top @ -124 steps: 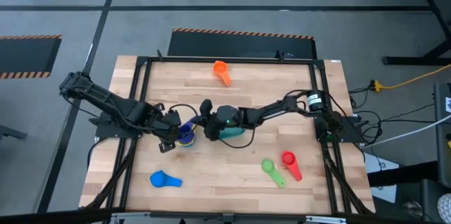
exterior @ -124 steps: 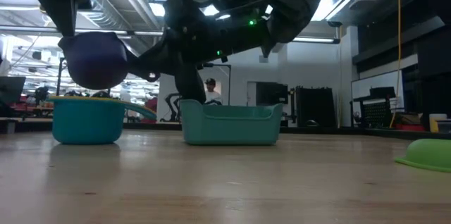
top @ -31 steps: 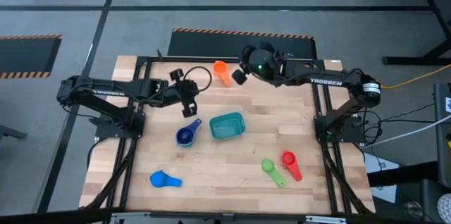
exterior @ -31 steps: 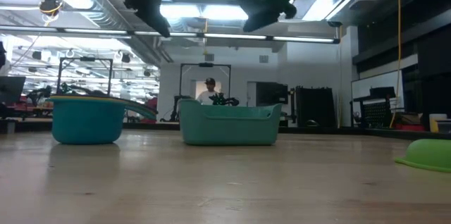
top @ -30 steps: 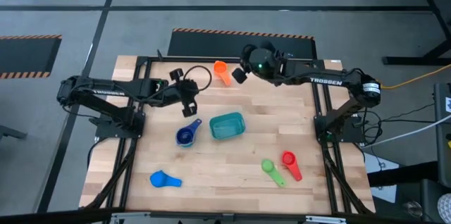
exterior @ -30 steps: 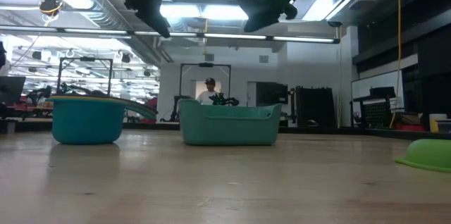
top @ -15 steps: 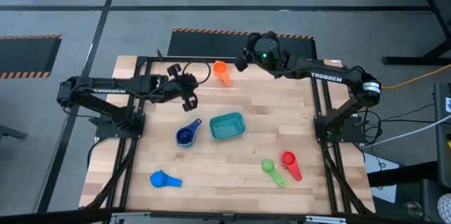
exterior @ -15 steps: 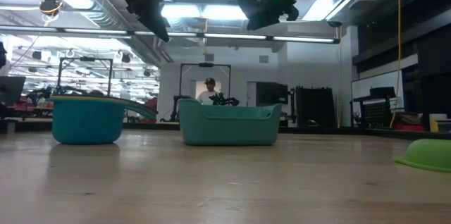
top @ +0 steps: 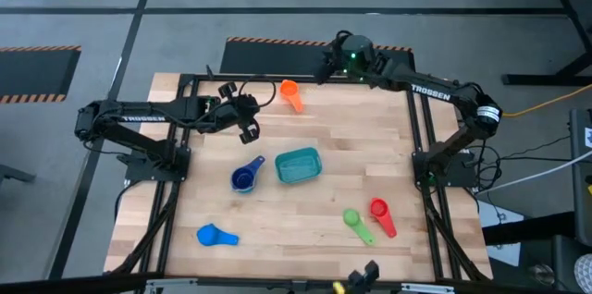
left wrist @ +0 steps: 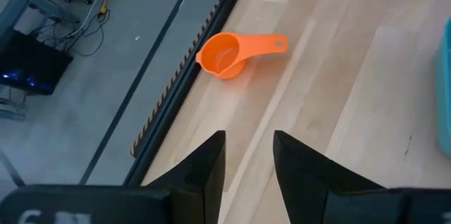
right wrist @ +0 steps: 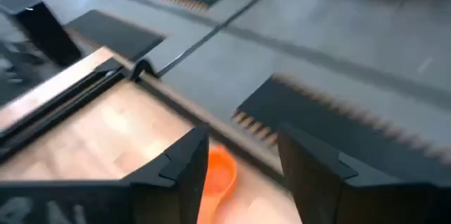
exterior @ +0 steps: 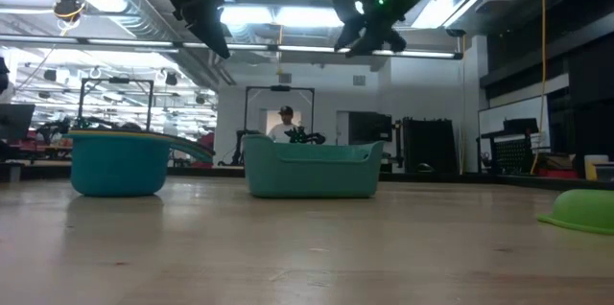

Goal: Nest measuring cups in basket
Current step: Stack the orange measuring cup on top of the dark blue measuring cup

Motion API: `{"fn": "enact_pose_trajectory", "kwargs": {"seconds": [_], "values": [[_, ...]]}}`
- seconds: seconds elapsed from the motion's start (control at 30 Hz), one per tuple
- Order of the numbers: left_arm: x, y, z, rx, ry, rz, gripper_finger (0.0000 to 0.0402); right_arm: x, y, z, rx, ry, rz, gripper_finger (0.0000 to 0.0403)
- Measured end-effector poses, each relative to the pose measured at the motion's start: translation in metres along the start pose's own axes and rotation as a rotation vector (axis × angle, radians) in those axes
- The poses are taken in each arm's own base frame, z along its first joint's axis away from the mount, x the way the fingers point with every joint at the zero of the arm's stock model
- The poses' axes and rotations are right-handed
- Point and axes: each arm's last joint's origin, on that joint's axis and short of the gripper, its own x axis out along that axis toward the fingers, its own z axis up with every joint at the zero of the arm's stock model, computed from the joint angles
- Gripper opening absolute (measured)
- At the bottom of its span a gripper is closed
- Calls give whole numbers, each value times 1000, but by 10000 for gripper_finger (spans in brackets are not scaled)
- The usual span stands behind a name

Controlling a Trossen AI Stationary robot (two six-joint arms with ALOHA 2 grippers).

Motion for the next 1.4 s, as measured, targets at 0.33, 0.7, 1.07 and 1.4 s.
{"fn": "enact_pose_trajectory", "kwargs": {"seconds": [0.33,0.7,1.07,1.4], "values": [[0,0,0,-2,0,-8,114,61,-59,-35,235,340,240,179],[0,0,0,-5,0,-10,114,123,-68,-86,322,476,438,177],[0,0,0,-10,0,-12,114,145,-65,-111,339,509,434,177],[0,0,0,-10,-1,-12,114,163,-56,-139,383,575,466,177]]}}
